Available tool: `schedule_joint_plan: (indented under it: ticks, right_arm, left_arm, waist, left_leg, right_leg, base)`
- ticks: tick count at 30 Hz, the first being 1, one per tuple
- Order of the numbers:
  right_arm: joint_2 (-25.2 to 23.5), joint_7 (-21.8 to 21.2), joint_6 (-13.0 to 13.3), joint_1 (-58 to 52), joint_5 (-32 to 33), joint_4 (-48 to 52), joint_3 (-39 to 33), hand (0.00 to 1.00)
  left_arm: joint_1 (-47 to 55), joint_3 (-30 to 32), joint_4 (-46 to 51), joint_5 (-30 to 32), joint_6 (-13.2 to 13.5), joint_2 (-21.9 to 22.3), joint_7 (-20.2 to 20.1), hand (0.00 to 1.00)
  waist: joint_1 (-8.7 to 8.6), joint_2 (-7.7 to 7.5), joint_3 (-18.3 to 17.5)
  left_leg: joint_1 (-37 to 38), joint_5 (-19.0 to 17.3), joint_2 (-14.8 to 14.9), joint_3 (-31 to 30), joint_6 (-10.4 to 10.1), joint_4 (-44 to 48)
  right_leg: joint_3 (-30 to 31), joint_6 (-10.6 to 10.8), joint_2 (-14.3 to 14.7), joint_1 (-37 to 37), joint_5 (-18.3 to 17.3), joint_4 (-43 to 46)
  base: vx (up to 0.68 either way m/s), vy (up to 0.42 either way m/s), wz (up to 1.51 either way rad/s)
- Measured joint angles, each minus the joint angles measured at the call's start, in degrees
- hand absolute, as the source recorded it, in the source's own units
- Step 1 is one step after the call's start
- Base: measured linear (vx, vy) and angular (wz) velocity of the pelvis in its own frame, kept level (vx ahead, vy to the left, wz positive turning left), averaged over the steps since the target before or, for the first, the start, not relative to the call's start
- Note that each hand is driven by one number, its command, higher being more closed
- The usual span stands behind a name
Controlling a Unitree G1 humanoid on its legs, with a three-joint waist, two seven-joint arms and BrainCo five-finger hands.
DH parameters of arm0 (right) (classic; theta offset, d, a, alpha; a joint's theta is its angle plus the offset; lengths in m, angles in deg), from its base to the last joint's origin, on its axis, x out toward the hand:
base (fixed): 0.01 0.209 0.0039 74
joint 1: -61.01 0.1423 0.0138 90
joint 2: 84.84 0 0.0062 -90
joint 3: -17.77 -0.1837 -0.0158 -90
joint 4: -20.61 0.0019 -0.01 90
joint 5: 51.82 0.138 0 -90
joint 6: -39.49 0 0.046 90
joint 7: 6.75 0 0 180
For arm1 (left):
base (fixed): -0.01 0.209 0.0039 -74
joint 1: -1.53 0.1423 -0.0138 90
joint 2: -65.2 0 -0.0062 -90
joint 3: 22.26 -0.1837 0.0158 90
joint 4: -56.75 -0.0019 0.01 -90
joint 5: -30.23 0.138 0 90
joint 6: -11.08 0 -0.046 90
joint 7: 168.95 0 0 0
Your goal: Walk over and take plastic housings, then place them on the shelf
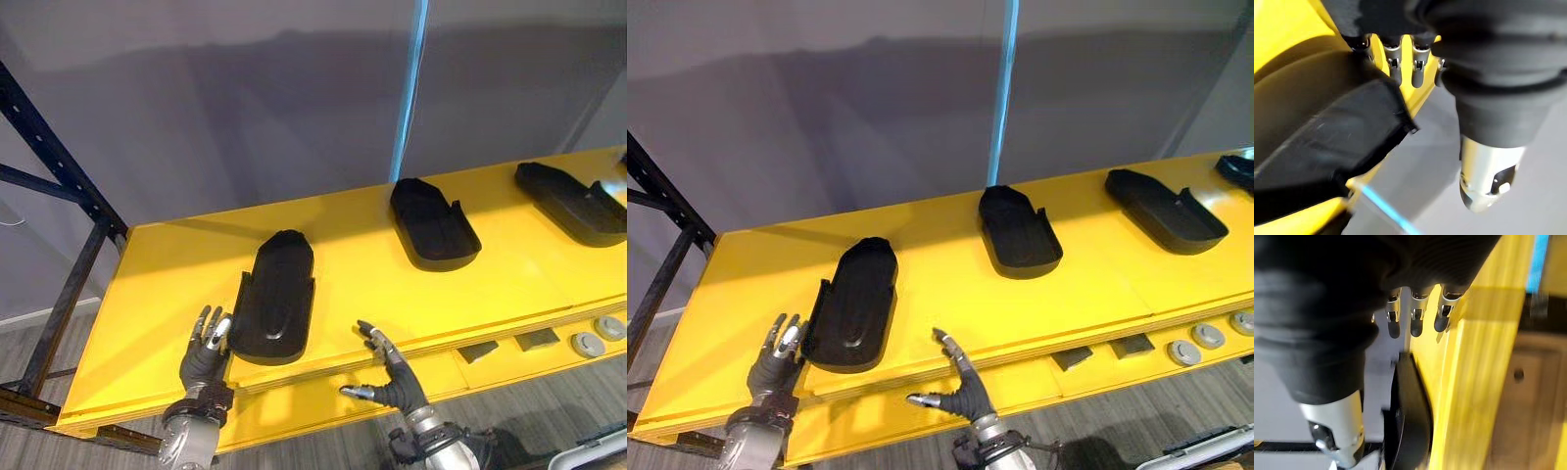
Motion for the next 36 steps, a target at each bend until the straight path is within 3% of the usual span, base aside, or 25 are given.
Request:
schedule_joint_plan:
  ticks: [4,5,9,13,15,19,23,26,36]
  right_arm:
    - [1.3,-2.1,0.0,0.2,2.4,0.0,4.8,0.0]
    - [1.5,-2.8,0.0,0.7,3.3,0.0,6.1,1.0]
    - [1.1,-4.2,0.4,3.5,5.4,-0.1,10.2,1.0]
    - [-0.3,-4.0,1.0,9.7,5.3,-3.9,12.3,1.0]
    - [-1.4,-3.7,1.3,11.9,5.3,-5.6,12.3,1.0]
    - [-4.5,0.2,2.6,18.2,4.1,-9.9,12.4,1.0]
    - [-6.2,3.2,3.1,21.5,1.9,-10.6,12.3,1.0]
    - [-6.5,4.9,3.9,23.9,0.2,-12.8,12.3,1.0]
    - [-7.7,10.1,4.3,31.0,-3.0,-17.3,7.8,1.0]
  left_arm:
    - [1.9,-0.3,-0.6,2.4,0.1,-0.2,-2.2,0.0]
    - [2.5,0.1,-0.6,7.4,0.1,-0.1,-2.2,0.0]
    - [5.2,3.8,1.0,27.3,1.4,4.2,-0.6,0.0]
    - [6.2,7.9,3.0,37.8,3.0,8.5,3.9,0.0]
    - [6.1,8.9,4.4,39.3,3.4,9.3,5.4,0.0]
    - [5.8,10.0,12.5,45.0,9.5,10.7,11.7,0.0]
    - [5.1,9.5,17.2,45.7,13.4,10.9,14.1,0.0]
    - [4.3,9.4,17.9,45.4,14.9,11.4,14.3,0.0]
    - [3.3,7.3,19.0,41.5,15.8,12.1,12.7,0.0]
  waist:
    - [0.43,-0.23,-0.3]
    - [0.71,-0.25,-0.3]
    - [1.32,-0.28,-0.3]
    - [3.34,-0.52,0.5]
    - [3.74,-0.51,1.2]
    - [4.97,-0.7,4.0]
    - [5.64,-0.68,5.2]
    - [5.68,-0.64,5.7]
    - [5.63,-0.25,8.0]
  left_leg:
    - [-0.8,-0.1,0.0,-0.2,-0.1,0.0]
    - [-0.8,0.0,0.0,-0.3,0.0,0.0]
    - [-3.0,0.6,-0.1,-2.2,0.1,0.0]
    - [-4.7,1.4,-0.4,-4.7,0.3,0.1]
    - [-5.3,1.6,-0.6,-5.5,0.5,0.1]
    - [-7.2,1.7,-1.5,-7.0,0.5,0.0]
    - [-8.8,2.3,-1.7,-7.0,1.1,0.0]
    - [-9.4,2.5,-1.7,-7.0,1.1,0.1]
    - [-10.4,2.7,-1.7,-7.4,0.9,0.0]
  right_leg:
    - [-0.1,0.0,0.0,-0.6,0.0,0.0]
    - [-0.2,0.0,0.0,-0.6,0.0,0.0]
    - [-2.0,0.0,-0.1,-1.3,0.0,0.1]
    - [-4.3,0.0,-0.3,-1.3,0.0,0.3]
    - [-5.1,0.1,-0.5,-1.3,-0.1,0.4]
    - [-6.6,0.4,-1.3,-2.3,-0.6,1.0]
    - [-6.7,0.1,-1.6,-3.8,-0.4,1.1]
    - [-6.7,0.3,-1.6,-4.4,-0.3,1.1]
    - [-6.9,0.1,-1.5,-5.3,-0.5,1.2]
  base:
    - [-0.02,0.003,0.02]
    - [-0.01,0.003,0.04]
    - [-0.01,0.004,0.19]
    - [-0.02,0.015,0.31]
    - [-0.05,0.026,0.26]
    - [-0.07,0.043,0.22]
    - [0.01,0.002,0.0]
    - [0.04,0.009,-0.01]
    - [0.01,0.007,0.0]
